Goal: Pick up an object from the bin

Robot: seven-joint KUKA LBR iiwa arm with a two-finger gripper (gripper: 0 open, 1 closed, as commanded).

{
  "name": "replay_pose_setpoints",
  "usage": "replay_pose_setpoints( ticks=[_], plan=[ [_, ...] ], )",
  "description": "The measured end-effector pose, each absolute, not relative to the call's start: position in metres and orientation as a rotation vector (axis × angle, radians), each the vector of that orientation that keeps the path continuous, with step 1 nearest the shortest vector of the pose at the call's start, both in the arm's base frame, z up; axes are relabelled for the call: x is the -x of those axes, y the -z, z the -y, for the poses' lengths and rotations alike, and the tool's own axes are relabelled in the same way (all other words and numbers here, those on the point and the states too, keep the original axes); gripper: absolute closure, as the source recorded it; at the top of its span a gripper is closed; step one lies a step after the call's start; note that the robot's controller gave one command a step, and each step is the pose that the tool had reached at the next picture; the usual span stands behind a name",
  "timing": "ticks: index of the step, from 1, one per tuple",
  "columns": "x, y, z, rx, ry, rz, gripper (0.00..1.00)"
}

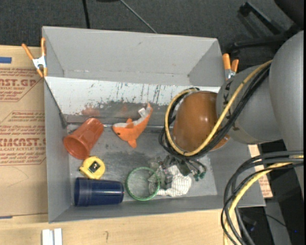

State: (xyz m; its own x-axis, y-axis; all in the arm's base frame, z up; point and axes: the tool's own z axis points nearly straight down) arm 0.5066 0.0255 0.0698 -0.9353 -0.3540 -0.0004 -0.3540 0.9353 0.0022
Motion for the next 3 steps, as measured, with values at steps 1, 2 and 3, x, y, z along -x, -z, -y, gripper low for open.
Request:
replay_pose_setpoints(
  ticks=[1, 2, 3],
  plan=[
    [-0.522, -0.084, -0.04, 0.771, 0.0, -3.047, 1.0],
    [-0.533, -0.084, -0.049, 0.794, -0.003, -3.037, 1.0],
    [-0.531, -0.086, -0.051, 0.745, -0.001, -3.051, 1.0]
  ],
)
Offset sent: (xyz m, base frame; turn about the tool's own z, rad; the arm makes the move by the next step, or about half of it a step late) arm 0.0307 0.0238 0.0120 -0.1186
